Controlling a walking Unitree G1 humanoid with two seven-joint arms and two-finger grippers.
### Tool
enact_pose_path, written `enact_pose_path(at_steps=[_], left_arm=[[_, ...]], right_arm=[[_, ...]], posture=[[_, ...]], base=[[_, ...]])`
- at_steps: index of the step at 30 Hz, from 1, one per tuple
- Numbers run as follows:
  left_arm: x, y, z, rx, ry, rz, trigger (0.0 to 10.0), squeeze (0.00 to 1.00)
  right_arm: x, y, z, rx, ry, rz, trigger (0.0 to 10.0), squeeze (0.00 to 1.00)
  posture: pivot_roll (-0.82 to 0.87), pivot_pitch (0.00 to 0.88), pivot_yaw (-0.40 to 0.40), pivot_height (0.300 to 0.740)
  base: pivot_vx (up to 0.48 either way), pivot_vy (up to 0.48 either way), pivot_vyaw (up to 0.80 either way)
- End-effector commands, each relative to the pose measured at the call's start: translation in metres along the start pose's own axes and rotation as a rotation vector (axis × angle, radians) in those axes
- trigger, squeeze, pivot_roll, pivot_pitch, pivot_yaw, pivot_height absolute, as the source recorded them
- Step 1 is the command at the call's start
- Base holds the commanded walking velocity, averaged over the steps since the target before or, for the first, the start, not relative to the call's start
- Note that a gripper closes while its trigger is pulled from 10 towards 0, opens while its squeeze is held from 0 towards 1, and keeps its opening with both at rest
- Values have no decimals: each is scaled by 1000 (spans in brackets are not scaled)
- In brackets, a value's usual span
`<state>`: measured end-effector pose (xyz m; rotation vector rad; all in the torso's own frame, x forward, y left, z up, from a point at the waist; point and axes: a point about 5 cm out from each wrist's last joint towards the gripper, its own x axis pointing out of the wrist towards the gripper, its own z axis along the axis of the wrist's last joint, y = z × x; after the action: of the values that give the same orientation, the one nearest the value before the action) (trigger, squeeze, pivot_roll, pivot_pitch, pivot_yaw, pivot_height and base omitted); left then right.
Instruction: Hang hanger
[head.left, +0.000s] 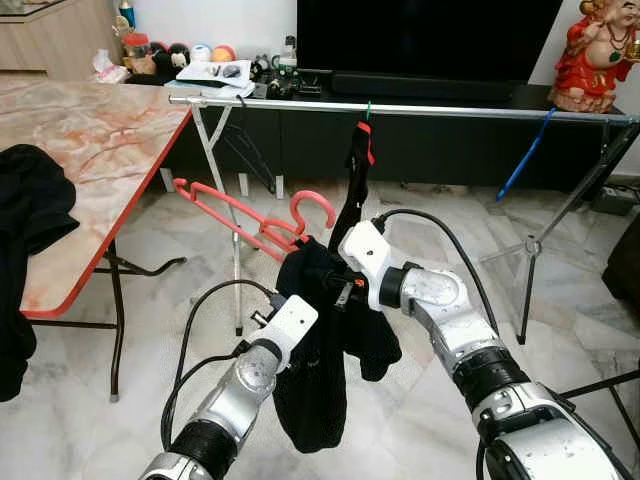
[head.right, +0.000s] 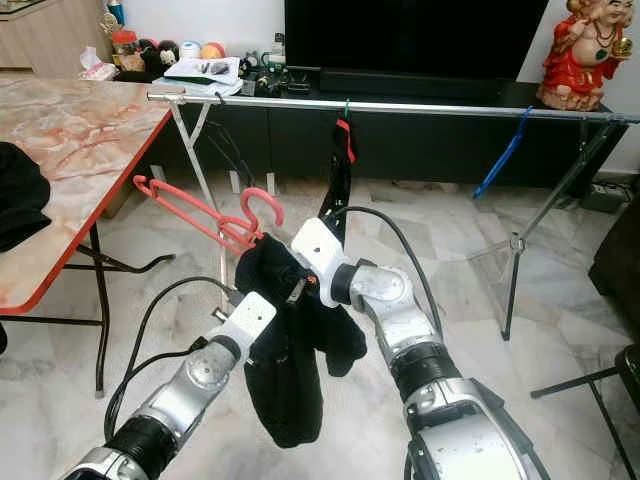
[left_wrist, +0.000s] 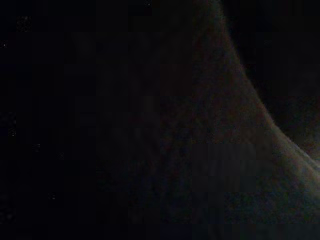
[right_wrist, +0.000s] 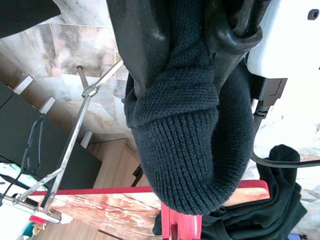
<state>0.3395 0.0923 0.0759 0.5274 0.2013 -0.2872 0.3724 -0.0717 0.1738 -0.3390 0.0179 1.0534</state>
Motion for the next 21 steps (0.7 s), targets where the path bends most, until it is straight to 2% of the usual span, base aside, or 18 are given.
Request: enact_pose_path(at_steps=[1,6,9,10,21], left_arm=[[0,1,-3,1,15,8,0,0],[-1,4,-8,-2,33,23,0,0],[-2,10,-14,-5,50,46,0,0],[-2,11,-15,-5,52,49,0,0],[-4,21,-27,-6,84,85,0,0]], right_arm=[[0,-2,8,-23,-23,1,10000,0],[-2,-3,6,-30,-16,-1,10000,0],[-13,-7,-12,-135,124,-25,10000,0],[-15,-8,-14,-144,141,-27,10000,0],[-45,-19,-37,-134,233,-71,10000,0]], posture=[[-22,63,-39,740],[-22,63,-39,740],[-24,66,-40,740],[-24,66,-40,740],[-31,66,-37,740]], base=[[0,0,0],[0,0,0],[0,0,0],[0,0,0],[0,0,0]])
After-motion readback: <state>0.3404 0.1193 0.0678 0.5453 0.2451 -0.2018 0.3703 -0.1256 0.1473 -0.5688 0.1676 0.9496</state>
